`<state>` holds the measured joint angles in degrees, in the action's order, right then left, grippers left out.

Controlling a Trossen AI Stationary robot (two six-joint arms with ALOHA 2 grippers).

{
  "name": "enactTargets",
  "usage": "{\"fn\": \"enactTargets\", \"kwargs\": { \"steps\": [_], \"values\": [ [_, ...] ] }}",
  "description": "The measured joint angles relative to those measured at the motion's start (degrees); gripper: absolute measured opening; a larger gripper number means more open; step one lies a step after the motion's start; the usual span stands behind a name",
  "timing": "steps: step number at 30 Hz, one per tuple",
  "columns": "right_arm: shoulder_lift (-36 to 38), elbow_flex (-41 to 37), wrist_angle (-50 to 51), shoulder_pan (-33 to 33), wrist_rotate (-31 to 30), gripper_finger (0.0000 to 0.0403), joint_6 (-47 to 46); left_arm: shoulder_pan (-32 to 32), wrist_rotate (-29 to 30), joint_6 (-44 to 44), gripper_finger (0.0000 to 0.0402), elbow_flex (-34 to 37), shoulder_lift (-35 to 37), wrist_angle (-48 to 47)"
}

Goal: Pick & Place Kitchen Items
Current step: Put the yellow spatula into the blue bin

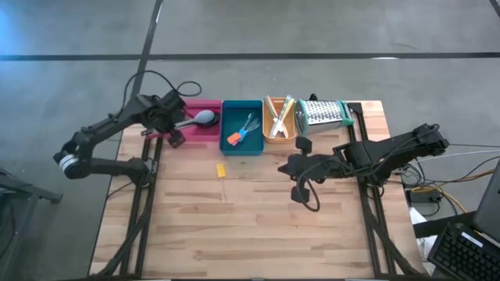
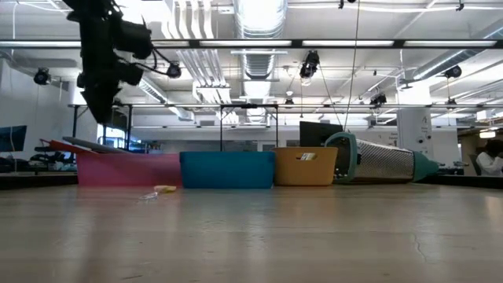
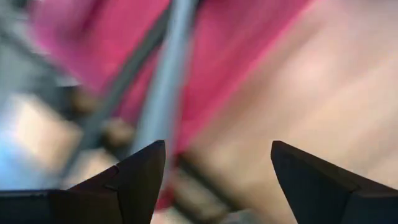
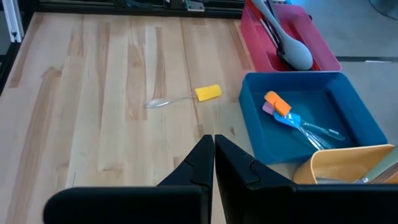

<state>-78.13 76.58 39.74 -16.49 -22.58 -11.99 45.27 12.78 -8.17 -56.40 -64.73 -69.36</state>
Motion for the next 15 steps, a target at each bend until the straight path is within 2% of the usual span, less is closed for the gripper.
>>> {"fn": "enactTargets", "kwargs": {
  "steps": [3, 6, 8, 15],
  "values": [
    [0.0, -0.3, -0.1, 0.0, 0.0, 0.0008, 0.0, -0.2, -14.0, 9.1, 0.0293, -0.5, 2.3, 1.5],
    [0.0, -0.4, -0.1, 0.0, 0.0, 0.0008, 0.0, -2.1, -24.8, 11.8, 0.0291, -0.4, 4.6, 4.3],
    [0.0, -0.4, -0.2, 0.0, 0.1, 0.0008, 0.0, -4.7, -26.7, 11.9, 0.0291, 0.0, 6.2, 6.3],
    [0.0, -0.4, -0.2, 0.0, 0.1, 0.0008, 0.2, -18.8, -25.9, 12.8, 0.0291, 2.0, 7.9, 13.8]
  ]
}}
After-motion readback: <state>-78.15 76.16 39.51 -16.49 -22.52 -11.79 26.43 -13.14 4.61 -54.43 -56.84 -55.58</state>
